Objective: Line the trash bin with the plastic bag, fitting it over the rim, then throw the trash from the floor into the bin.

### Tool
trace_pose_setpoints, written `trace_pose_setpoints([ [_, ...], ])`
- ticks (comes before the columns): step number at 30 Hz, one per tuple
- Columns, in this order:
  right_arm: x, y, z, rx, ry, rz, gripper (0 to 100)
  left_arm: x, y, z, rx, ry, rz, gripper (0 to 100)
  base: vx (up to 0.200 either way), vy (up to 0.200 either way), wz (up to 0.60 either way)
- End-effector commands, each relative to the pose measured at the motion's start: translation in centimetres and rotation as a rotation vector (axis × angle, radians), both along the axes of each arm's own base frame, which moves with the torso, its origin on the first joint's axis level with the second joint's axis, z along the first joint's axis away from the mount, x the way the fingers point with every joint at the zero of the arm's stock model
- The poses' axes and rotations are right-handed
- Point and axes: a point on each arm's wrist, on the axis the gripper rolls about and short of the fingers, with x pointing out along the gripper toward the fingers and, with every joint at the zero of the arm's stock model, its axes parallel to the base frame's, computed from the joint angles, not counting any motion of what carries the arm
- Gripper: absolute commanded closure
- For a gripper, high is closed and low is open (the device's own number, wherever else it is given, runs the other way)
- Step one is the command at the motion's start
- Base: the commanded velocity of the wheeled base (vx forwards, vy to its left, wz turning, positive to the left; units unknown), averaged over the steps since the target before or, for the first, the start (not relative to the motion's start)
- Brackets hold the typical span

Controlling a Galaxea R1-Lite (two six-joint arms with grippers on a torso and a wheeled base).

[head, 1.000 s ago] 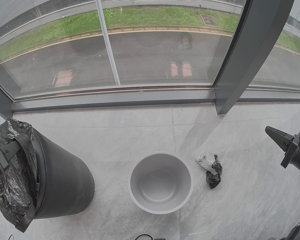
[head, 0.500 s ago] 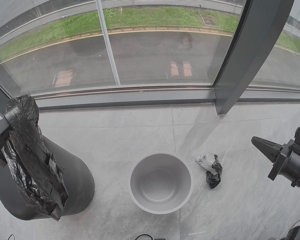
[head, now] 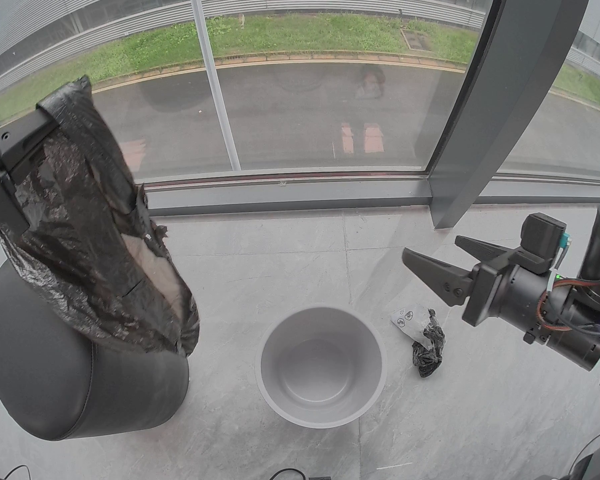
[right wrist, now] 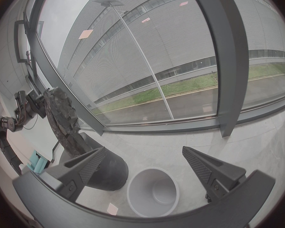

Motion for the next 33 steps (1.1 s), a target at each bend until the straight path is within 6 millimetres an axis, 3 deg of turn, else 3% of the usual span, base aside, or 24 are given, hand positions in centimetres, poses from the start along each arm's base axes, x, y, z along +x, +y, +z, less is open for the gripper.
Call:
trace_pose_setpoints([
  [1,1.9,3.2,-1.3,-0.044,0.041,0.053,0,2.4,-2.2,0.7,0.016,0.038,-0.065,100,0.0,0.0,0.0],
  [9,3.0,7.5,-2.6,-0.151,0.01,0.149,0,3.8,-3.4,1.3,0.021,0.044,-0.092,100,0.0,0.0,0.0],
  [15,4.4,10.6,-4.6,-0.211,0.021,0.182,0,3.6,-3.7,1.4,0.018,0.041,-0.111,100,0.0,0.0,0.0],
  [21,4.3,13.4,-6.7,-0.248,0.046,0.231,0,3.3,-3.7,1.5,0.015,0.036,-0.117,100,0.0,0.0,0.0],
  [33,7.4,17.5,-9.2,-0.263,0.034,0.13,0,2.7,-3.3,1.8,0.006,0.02,-0.121,100,0.0,0.0,0.0],
])
